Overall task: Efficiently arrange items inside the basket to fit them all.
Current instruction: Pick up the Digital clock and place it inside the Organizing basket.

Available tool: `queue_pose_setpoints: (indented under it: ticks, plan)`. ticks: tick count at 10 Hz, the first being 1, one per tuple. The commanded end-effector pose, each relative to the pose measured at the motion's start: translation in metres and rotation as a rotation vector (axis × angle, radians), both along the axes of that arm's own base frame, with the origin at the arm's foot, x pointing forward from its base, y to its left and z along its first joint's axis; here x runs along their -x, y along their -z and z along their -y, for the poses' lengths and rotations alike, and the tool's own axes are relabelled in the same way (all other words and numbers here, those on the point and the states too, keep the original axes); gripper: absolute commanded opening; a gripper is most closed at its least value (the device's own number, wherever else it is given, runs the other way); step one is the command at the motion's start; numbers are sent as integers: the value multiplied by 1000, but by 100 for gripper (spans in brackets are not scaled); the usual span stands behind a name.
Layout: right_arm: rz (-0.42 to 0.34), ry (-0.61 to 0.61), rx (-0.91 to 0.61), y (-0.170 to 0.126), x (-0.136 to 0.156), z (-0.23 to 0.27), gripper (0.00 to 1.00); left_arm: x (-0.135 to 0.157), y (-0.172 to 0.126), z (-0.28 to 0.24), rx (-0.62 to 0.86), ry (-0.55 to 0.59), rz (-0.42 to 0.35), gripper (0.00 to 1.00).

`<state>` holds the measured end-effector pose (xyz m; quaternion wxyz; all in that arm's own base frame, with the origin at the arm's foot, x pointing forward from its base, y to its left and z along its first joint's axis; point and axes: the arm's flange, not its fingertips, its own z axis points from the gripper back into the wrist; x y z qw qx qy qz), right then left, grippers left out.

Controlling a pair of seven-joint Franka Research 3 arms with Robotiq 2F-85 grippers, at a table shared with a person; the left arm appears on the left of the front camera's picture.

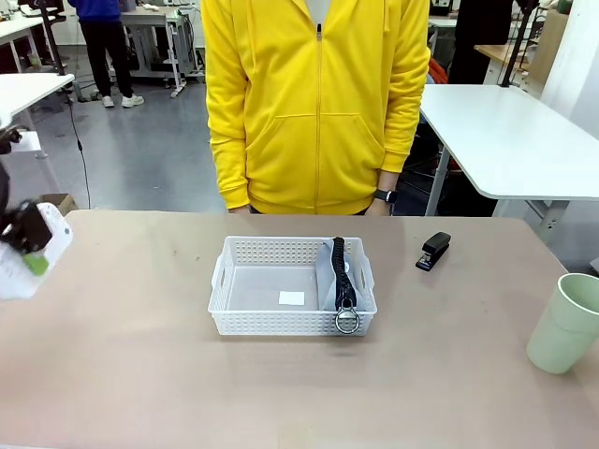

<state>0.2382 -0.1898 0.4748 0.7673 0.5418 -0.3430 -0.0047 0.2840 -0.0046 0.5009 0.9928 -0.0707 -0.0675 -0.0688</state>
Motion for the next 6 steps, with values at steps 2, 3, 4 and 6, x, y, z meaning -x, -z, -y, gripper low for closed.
queue_pose_setpoints:
  ticks: [2,3,4,6]
  plan:
    - [34,1,-5,-2,-3,1,100,7,19,-20,202,243,164,0]
    - [34,1,-5,-2,-3,1,100,10,-9,-2,3,133,107,0]
    - [34,1,-5,-2,-3,1,100,10,-9,-2,3,133,107,0]
    - [34,1,-5,-2,-3,1,100,10,-9,-2,3,133,107,0]
